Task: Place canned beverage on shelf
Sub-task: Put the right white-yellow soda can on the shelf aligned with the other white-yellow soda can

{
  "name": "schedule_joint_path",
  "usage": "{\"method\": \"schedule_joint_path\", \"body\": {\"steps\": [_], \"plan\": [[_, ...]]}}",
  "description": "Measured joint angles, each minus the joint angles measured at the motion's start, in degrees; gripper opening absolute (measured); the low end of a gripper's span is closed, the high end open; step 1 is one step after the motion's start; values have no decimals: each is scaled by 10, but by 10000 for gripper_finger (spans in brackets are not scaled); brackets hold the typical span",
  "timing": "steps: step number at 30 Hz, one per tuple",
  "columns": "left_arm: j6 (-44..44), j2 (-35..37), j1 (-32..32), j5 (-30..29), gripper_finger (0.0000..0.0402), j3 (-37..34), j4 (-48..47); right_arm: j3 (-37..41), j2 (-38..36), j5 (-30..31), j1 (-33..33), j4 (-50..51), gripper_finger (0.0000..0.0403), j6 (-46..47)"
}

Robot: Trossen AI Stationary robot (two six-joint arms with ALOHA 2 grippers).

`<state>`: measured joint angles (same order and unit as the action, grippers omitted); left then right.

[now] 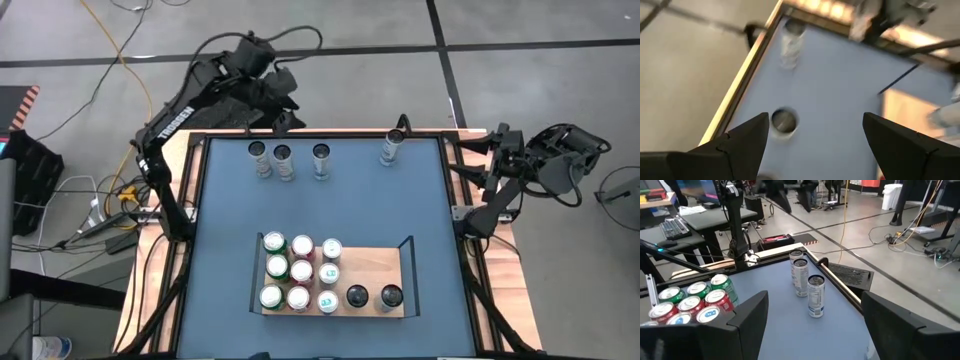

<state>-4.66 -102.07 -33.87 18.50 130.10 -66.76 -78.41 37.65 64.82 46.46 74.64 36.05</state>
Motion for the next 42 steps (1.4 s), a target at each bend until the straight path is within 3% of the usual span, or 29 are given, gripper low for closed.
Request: {"method": "schedule_joint_path", "body": {"steps": [5,9,14,19,25,30,36,42], "plan": [[7,5,27,27,308,48,60,0,0,4,0,2,301,-16],[-21,50,39,47,308,35,161,0,0,11,0,1,301,-20],[-37,105,22,2,308,3,163,0,0,11,0,1,301,-21],[-46,164,18,-15,308,-108,202,0,0,11,0,4,301,-21],[-13,247,12,-31,308,-342,370,0,0,13,0,0,301,-20],[-25,298,-1,-92,308,-472,467,0,0,13,0,0,301,-21],[-56,297,0,-104,308,-535,468,0,0,13,0,2,301,-21],[-57,267,1,-114,308,-534,409,0,0,13,0,6,301,-22]]}}
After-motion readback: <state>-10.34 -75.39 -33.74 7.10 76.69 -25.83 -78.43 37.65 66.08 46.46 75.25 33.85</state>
